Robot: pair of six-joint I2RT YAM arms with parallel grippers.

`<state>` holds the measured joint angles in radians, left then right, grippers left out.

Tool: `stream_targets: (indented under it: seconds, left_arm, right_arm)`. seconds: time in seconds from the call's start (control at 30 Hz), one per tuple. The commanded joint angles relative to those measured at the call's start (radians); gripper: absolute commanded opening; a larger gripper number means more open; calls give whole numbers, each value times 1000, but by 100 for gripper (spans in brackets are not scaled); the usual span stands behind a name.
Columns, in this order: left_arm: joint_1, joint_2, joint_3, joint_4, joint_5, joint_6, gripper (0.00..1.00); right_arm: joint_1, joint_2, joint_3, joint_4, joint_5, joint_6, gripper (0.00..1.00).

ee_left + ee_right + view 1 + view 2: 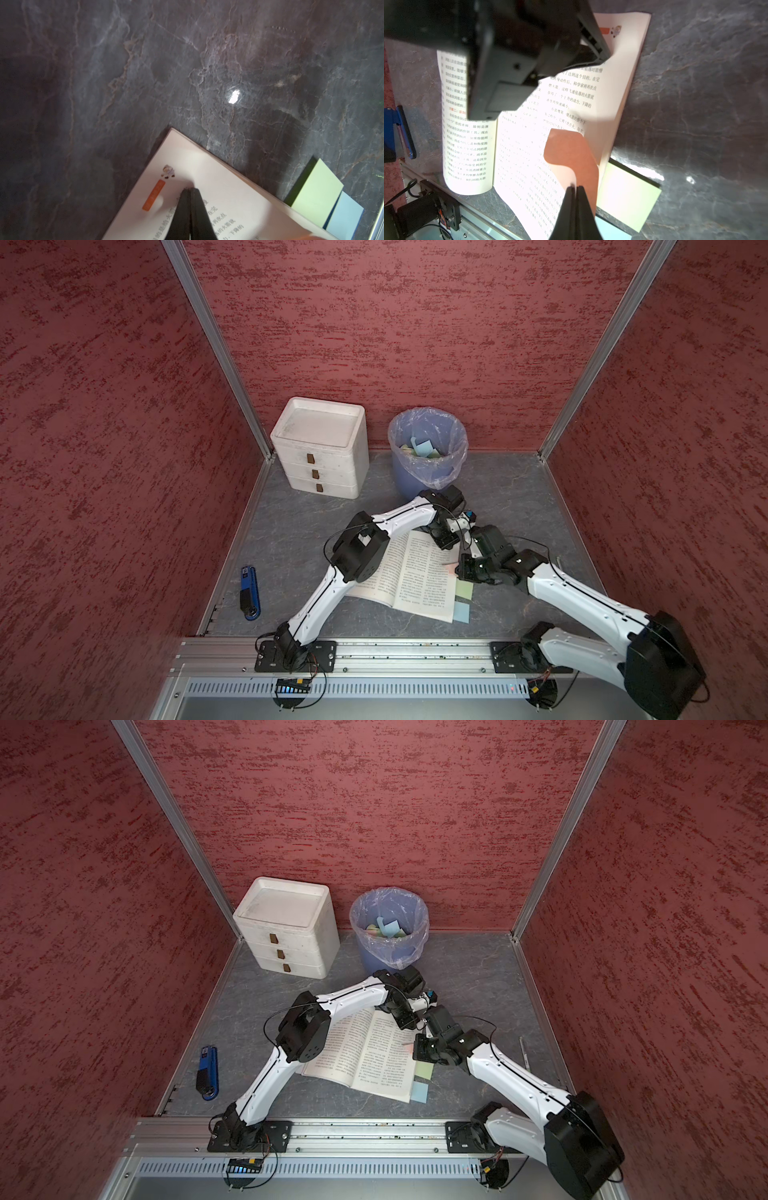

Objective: Peel off the used sticky note
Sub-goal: Tear off the note from the book, then place the note in the trash bin.

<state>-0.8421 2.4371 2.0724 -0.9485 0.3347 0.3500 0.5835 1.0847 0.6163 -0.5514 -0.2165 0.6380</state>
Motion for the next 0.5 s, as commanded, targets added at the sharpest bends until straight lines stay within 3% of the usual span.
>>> stream_targets:
  seconds: [0.0,0.3,0.47]
  left_arm:
    - [16,54,1,-26,-28,12,5]
    - [30,7,-21,-25,5,6,6]
    - [64,-136,-89,-53,87,0,13]
  right_arm:
    - [23,-93,53,-67,-15,-17,0]
    - [22,-269,181,-259,17,-6,0]
    - [21,-267,415,-398,87,-36,0]
